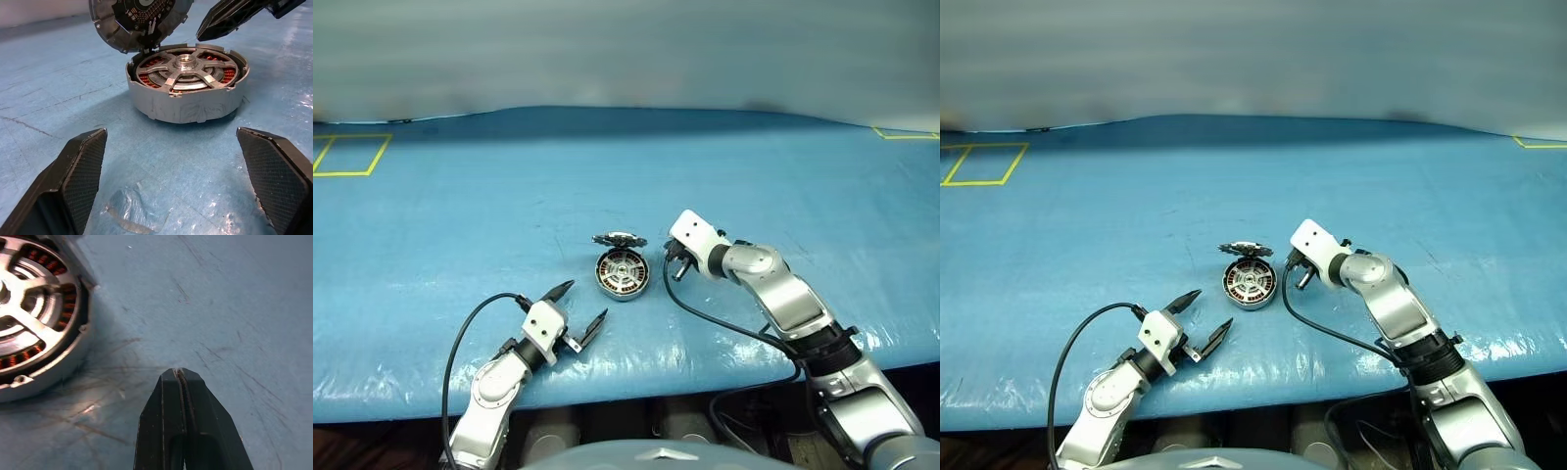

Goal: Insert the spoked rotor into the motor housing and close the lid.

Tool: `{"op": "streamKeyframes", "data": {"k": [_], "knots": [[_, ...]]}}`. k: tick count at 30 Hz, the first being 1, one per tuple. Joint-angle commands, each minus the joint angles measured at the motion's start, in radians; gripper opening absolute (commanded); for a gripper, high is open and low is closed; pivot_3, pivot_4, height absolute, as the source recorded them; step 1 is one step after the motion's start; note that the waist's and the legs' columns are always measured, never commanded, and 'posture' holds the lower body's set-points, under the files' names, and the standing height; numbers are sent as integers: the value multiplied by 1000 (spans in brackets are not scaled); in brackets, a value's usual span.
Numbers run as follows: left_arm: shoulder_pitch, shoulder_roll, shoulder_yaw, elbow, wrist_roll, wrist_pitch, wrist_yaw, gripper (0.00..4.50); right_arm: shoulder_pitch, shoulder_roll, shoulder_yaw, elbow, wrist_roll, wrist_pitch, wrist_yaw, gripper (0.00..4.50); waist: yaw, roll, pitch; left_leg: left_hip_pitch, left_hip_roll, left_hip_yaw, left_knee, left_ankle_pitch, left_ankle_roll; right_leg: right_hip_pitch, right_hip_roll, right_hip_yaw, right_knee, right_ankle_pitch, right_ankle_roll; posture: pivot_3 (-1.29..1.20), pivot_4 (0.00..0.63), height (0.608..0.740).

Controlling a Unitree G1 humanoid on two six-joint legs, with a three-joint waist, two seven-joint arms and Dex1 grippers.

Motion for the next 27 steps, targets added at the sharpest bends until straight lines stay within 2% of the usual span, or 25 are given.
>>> {"op": "streamKeyframes", "data": {"k": [1,5,9,15,23,27], "knots": [[-1,-4,1,-7,0,-5,5,4500,-45,18,-41,33,-44,-44,-48,38,1,0,0,0,0,0,0,0,0,0,0,0,0,0,0,0,150,740],[2,-3,3,-9,1,-7,8,4500,-66,166,-187,-35,150,-72,-7,38,-4,0,0,0,0,0,0,0,0,0,1,1,0,0,0,0,150,740],[2,0,4,-9,-1,-6,9,4500,-44,209,-184,-120,250,-49,90,38,1,0,0,0,1,-1,0,0,0,1,2,0,0,0,0,0,150,740],[4,2,6,-13,-3,-1,10,4500,-25,188,-118,-142,237,-40,125,38,1,0,0,0,0,-1,1,0,0,1,-1,0,0,0,0,0,150,740],[3,5,8,-7,-3,5,9,4500,12,74,31,-147,122,-82,192,38,1,0,0,0,0,0,1,0,0,1,0,0,1,0,0,0,150,740],[2,6,8,-5,-2,7,10,4500,36,51,76,-139,80,-96,204,38,-1,0,0,1,0,0,1,0,0,1,0,0,1,0,0,0,150,740]]}}
